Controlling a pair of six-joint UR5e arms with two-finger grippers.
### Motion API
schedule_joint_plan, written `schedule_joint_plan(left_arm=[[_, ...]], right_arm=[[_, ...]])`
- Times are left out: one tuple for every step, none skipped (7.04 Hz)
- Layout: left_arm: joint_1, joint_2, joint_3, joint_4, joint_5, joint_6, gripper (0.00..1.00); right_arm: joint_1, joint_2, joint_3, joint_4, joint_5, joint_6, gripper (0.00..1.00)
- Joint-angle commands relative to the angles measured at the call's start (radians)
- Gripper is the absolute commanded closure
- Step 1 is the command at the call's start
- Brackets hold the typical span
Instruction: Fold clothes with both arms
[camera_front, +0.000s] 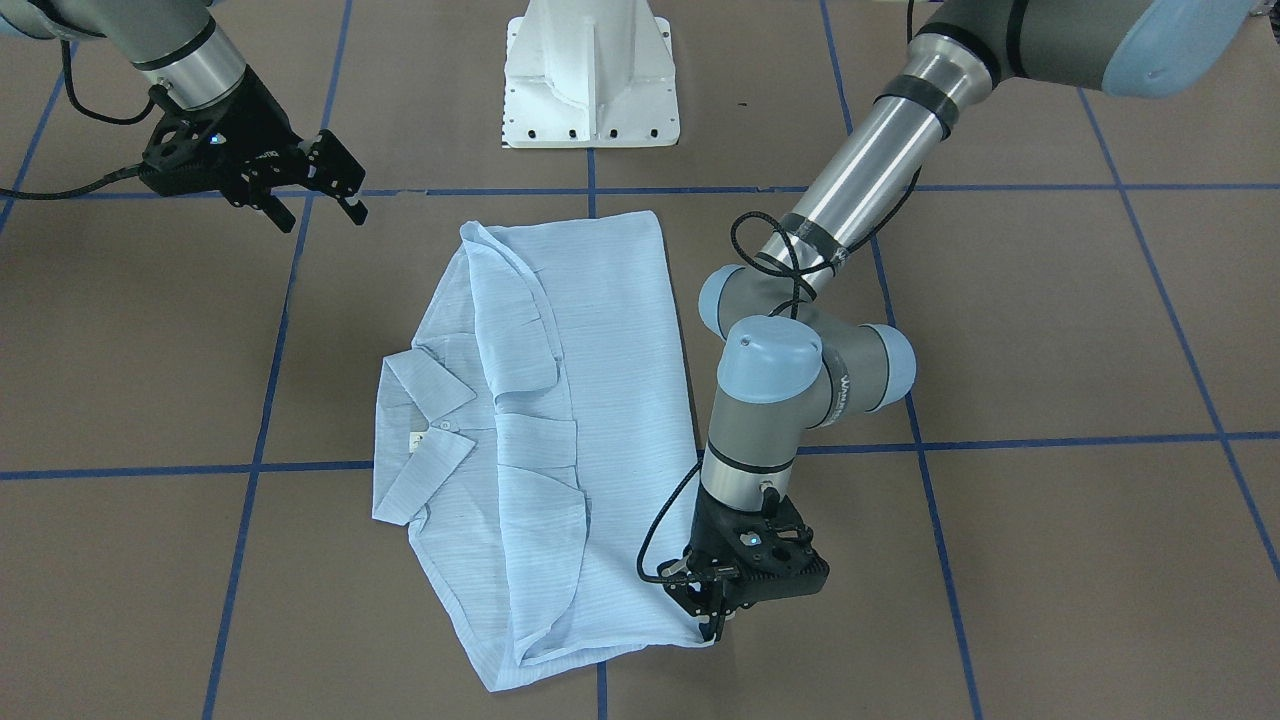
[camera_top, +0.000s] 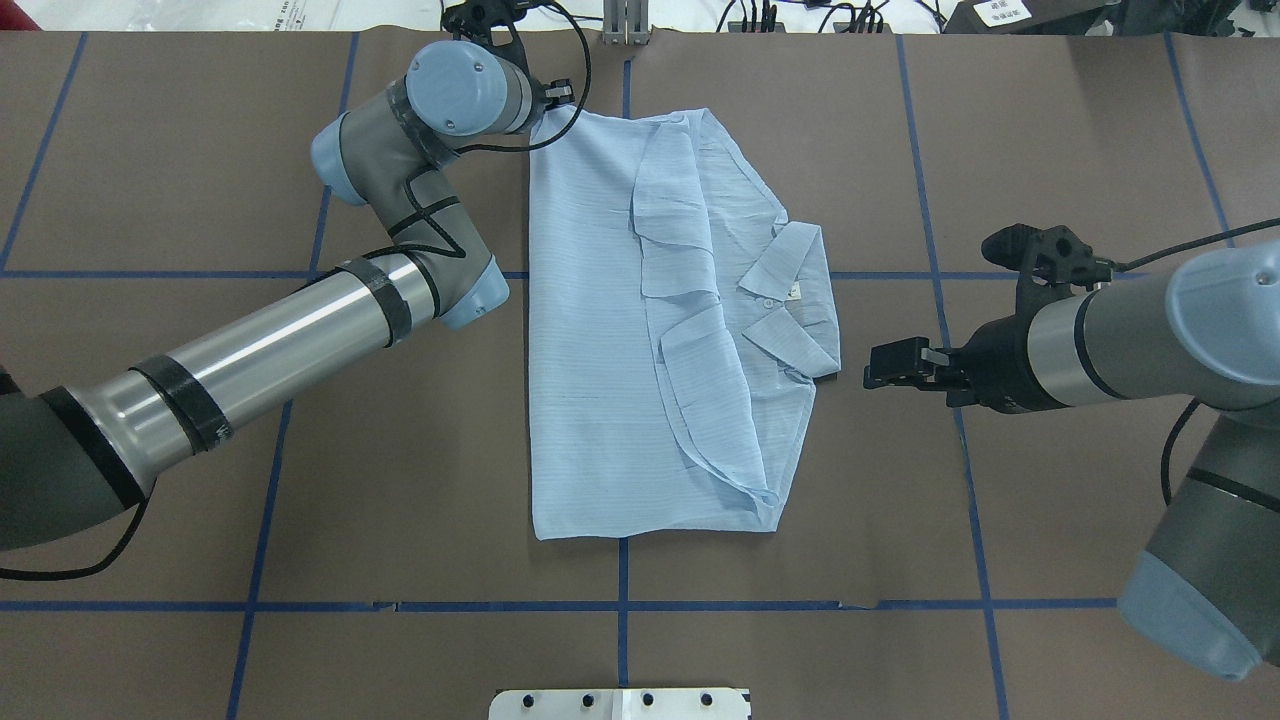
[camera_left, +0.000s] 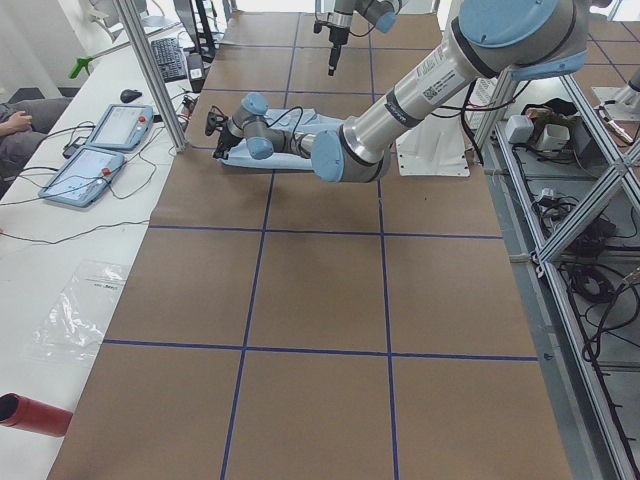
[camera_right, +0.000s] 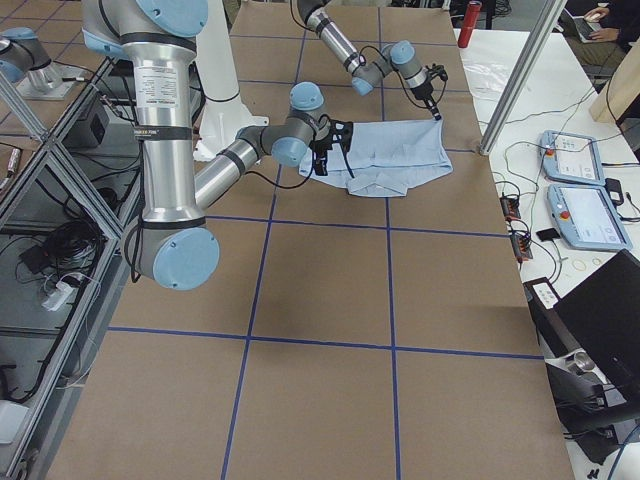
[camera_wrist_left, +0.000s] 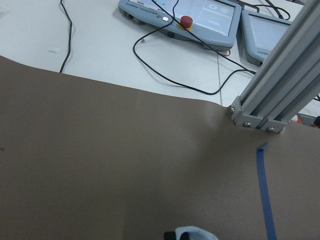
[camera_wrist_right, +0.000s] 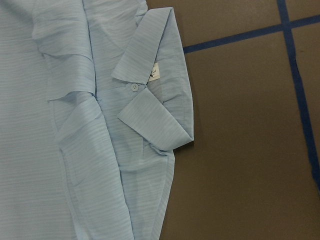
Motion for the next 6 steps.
schedule_joint_plan(left_arm=[[-0.001,0.000,0.004,-0.002,0.017,0.022,1.00],[-0.002,0.000,0.004,-0.002,0.017,0.023,1.00],[-0.011,0.000,0.003,-0.002,0.017,0.023,0.60],[-0.016,0.000,0.001,0.000,0.017,0.024,0.04],[-0.039,0.000,-0.008,0.000,0.006,0.039,0.00],[-0.063,0.003,-0.049,0.007,-0.008,0.103,0.00]], right_arm=[[-0.010,0.029,-0.014,-0.002,-0.011,0.000,0.00],[-0.025,0.031,-0.017,-0.003,-0.033,-0.002,0.00],[-0.037,0.031,-0.022,-0.003,-0.056,-0.003,0.00],[-0.048,0.033,-0.024,-0.003,-0.059,-0.005,0.00],[-0.060,0.033,-0.024,-0.003,-0.074,-0.006,0.00],[-0.074,0.033,-0.039,-0.005,-0.083,-0.015,0.00]])
